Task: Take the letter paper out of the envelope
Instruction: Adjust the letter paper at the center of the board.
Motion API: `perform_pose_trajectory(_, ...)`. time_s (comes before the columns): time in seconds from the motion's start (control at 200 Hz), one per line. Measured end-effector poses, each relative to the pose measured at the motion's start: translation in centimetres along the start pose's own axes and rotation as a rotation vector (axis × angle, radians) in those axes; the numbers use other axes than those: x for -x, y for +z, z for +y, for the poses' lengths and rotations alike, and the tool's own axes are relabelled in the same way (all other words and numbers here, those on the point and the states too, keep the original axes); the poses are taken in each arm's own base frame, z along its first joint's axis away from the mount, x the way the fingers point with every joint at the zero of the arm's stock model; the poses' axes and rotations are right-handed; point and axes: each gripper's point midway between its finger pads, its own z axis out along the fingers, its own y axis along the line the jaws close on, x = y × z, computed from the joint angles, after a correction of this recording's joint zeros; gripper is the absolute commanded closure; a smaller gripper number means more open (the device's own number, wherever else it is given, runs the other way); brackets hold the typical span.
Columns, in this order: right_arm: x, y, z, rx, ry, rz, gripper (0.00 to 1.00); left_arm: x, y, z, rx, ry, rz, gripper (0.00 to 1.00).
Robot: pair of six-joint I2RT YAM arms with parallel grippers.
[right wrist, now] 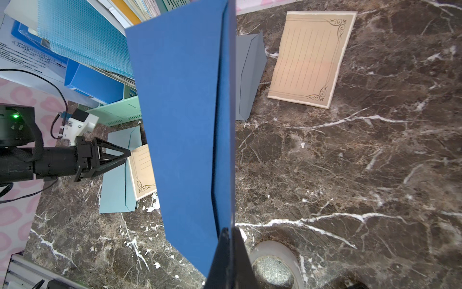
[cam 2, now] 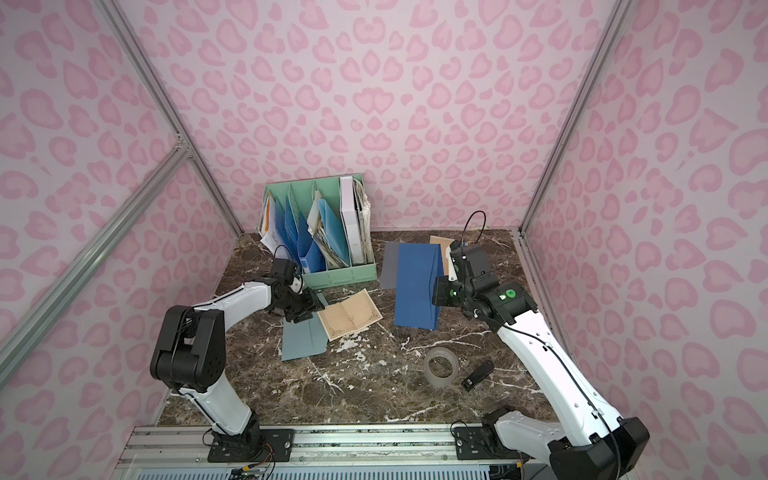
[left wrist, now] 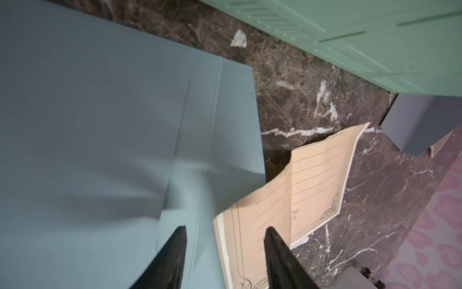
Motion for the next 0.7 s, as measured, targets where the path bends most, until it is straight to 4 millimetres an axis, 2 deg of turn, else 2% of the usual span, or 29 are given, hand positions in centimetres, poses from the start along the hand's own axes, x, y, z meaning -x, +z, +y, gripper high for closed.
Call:
perform_pose_trajectory(0.1, -0.1, 0.1, 0.0, 0.008, 0.002, 0.008, 1.00, 0.0, 0.3, -0.1, -0.018, -0.015, 0.002, 0.58)
perform_pose_trajectory(0.225, 0.0, 0.2, -0.2, 0.006, 0.007, 0.009, 1.00, -0.1, 0.5, -0.4, -0.036, -0.016, 0.005, 0.69)
perform_pose_trajectory(0.415, 0.0, 0.3, -0.2, 0.009, 0.008, 0.012, 1.00, -0.5, 0.6, -0.1, -0.038, -0.041, 0.005, 1.00)
perform_pose_trajectory(0.7, -0.1, 0.4, -0.3, 0.017, 0.012, 0.011, 1.00, -2.1, 0.1, 0.3, -0.047, -0.117, 0.001, 1.00)
